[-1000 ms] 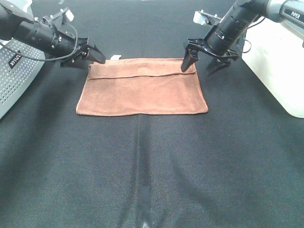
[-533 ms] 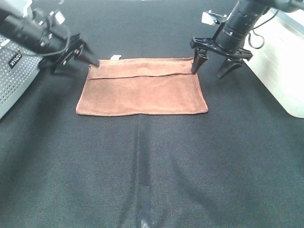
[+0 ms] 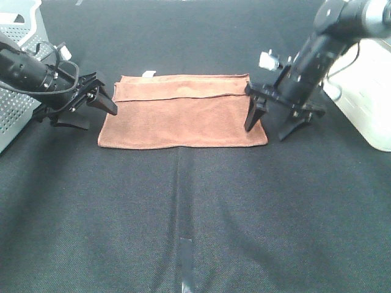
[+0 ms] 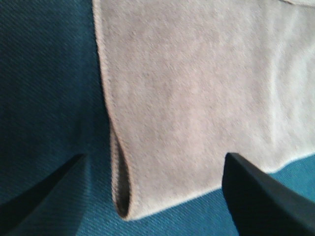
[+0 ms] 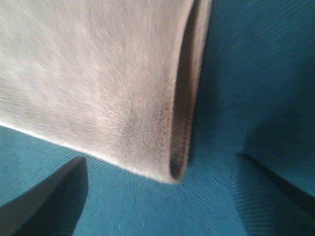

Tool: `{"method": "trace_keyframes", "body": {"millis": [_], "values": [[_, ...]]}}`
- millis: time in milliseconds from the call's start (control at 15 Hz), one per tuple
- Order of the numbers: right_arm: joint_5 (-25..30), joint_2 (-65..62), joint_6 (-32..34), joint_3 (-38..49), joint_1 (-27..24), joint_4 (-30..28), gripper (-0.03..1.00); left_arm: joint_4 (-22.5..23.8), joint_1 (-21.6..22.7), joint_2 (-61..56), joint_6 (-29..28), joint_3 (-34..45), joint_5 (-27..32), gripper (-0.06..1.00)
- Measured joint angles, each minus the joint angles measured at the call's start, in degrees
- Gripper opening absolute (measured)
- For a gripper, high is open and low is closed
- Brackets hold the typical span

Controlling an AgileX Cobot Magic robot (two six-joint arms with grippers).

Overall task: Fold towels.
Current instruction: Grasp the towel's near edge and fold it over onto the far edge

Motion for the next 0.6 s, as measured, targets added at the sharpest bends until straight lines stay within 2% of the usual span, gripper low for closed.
{"method": "trace_keyframes", "body": {"millis": [333, 533, 600], "values": [[-6.47, 0.0, -2.12, 0.8, 0.0, 0.34, 0.75, 0.11, 0.0, 1.26, -0.8, 0.0, -1.66, 0.71], [-7.16, 0.17, -2.58, 0.8, 0.0, 0.63, 0.75, -0.23, -1.03, 3.21, -0.8, 0.0, -1.49, 0.71], [-7.22, 0.52, -3.84, 0.8, 0.0, 2.12, 0.72, -0.52, -2.01, 3.44, -0.8, 0.0, -1.72, 0.71]]}}
